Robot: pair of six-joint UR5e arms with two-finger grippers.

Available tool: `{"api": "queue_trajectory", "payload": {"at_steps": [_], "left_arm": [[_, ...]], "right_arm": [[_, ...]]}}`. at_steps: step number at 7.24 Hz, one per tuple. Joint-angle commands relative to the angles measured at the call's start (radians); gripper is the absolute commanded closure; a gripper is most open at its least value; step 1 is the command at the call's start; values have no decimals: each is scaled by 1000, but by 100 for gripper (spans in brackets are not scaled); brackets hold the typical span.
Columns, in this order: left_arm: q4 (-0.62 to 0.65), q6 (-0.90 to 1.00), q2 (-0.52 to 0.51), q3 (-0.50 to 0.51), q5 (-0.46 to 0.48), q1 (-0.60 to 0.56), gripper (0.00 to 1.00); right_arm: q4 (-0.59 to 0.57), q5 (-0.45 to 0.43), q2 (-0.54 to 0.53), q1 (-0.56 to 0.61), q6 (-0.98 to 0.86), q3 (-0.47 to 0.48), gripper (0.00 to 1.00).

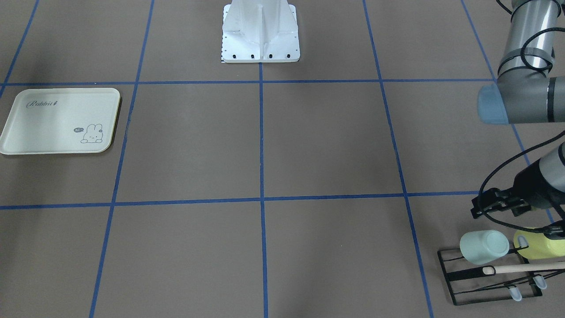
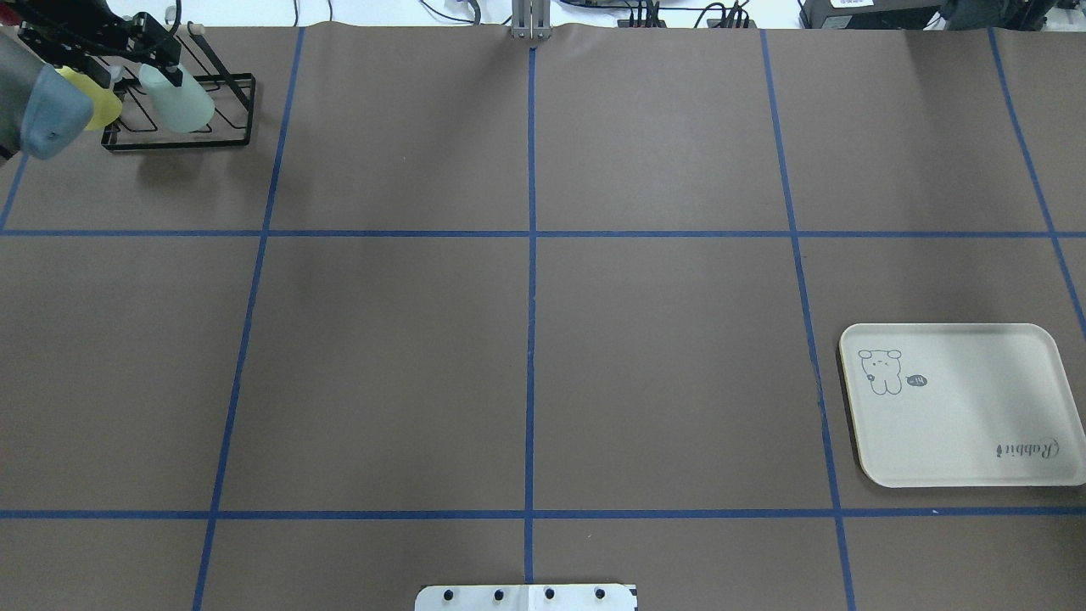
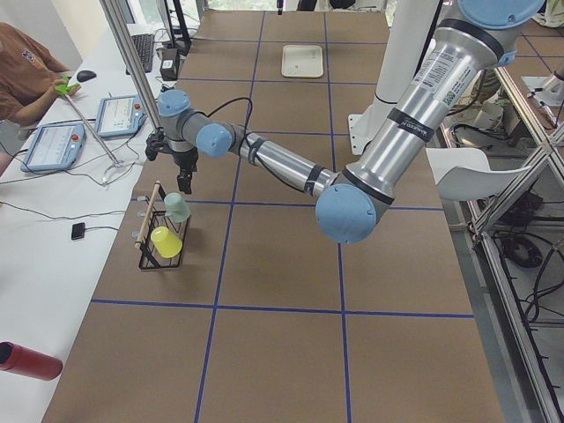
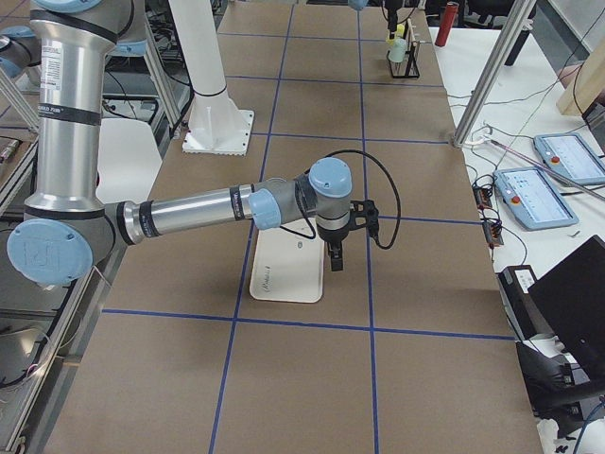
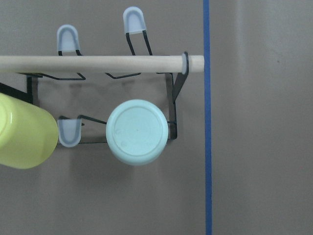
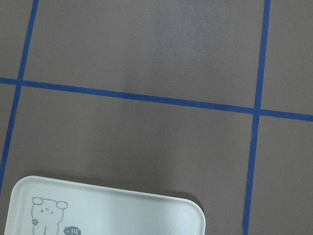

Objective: Left arm grabs green cup and hands to right arm on tray

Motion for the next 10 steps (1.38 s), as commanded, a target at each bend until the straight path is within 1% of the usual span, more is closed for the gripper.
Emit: {"api": "queue_trajectory", "payload": {"at_steps": [1,2,3,6,7,8,10], "left_arm": [[-56,1,-17,71,39,1,2],[-160,-4,-18,129,62,1,2],[-187,-5,-21,143,65,3,2],[-185,-4,-37,144,73,29,2],[-187,-1,-37,150,93,38,2],[-189,1,-38,151,141,47,2],[-189,2,-38,160,143,47,3]], "right_arm": [[1,1,-1,-4,-2,1,0],[1,1,-1,-13,-2,1,0],[1,1,1,-18,-2,2,0],[2,6,1,-18,-3,7,0],[4,6,1,-18,-3,5,0],[9,6,-1,-18,-3,5,0],[9,6,1,-18,-2,5,0]]}}
